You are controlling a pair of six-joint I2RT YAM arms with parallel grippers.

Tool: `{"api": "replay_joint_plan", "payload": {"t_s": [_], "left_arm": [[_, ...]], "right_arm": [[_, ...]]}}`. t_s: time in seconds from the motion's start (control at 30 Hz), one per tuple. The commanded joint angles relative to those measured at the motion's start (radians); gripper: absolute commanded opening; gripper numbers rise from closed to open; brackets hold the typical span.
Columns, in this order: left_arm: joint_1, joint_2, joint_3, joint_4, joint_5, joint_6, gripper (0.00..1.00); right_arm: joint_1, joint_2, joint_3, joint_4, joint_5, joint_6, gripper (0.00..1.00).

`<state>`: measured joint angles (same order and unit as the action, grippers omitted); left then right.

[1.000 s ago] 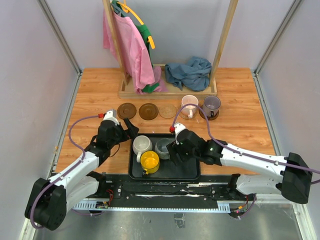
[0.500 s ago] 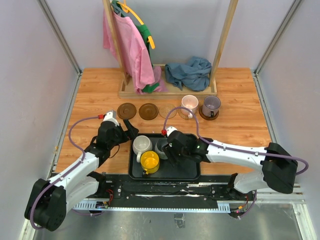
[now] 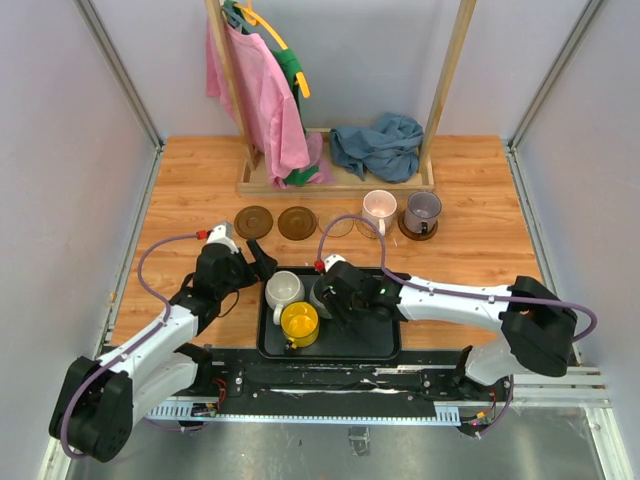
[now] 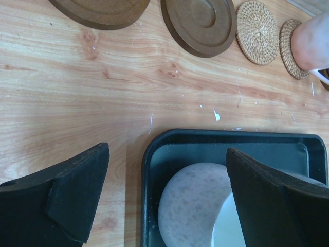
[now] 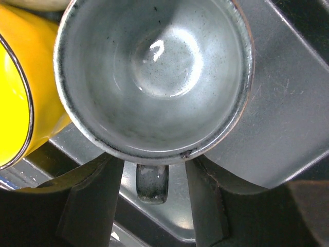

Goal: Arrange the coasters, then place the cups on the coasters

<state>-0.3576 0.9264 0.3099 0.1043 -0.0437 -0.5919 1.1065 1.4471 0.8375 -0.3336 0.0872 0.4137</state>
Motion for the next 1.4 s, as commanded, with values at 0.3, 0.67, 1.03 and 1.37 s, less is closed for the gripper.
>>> {"api": "replay_joint_plan", "payload": {"t_s": [0.3, 0.67, 1.03, 1.37], "left_arm": [[-0.009, 0.026, -0.024, 0.045, -0.004, -0.008, 1.0], [-0.01, 0.035, -0.029, 0.052, -0.002, -0.011, 1.0], [-0.009, 0.02, -0.032, 0.046, -0.005, -0.014, 1.0], [-0.009, 0.006, -0.025, 0.032, -0.032, -0.008, 1.0]], "right_arm": [[0.013, 0.064, 0.052, -0.012, 0.042, -0.005, 0.46], [0.013, 0.082, 0.058, -0.043, 0.052, 0.0, 0.17], [0.038, 0.043, 0.094, -0.079, 0.183, 0.006, 0.01], [0.034, 0.025, 0.227, -0.072, 0.401, 0.016, 0.01]]}}
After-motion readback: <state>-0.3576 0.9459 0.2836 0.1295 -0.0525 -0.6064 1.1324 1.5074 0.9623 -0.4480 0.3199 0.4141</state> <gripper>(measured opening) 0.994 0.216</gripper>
